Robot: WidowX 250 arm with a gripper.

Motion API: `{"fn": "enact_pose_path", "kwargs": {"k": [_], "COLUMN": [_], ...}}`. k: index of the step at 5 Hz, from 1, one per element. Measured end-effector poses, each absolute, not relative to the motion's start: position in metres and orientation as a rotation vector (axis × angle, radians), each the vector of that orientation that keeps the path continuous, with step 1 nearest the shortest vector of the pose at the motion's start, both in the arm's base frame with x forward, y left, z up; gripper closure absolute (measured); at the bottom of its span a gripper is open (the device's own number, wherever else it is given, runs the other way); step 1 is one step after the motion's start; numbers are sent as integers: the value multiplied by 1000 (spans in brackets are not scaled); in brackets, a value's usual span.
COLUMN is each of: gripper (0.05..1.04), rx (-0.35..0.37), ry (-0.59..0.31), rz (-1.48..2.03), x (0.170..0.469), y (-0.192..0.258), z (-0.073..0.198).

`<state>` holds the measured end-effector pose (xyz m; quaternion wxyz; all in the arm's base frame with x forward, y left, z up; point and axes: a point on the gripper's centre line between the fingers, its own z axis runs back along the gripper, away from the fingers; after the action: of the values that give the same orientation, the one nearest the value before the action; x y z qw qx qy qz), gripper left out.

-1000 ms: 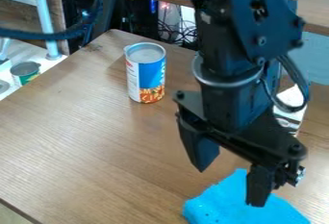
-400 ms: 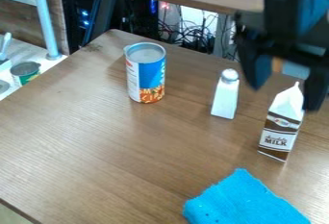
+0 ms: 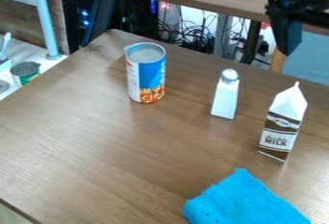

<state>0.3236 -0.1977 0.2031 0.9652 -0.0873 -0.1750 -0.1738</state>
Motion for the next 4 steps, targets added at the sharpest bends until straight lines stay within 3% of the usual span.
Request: {"fn": "enact_pose_path", "kwargs": {"k": [2, 4], "gripper": [83, 83], "rx": [-147, -103], "ry": [-308, -302], "rz": [-340, -306], "x": [365, 389], "y": [-206, -211], "z": [167, 148]}}
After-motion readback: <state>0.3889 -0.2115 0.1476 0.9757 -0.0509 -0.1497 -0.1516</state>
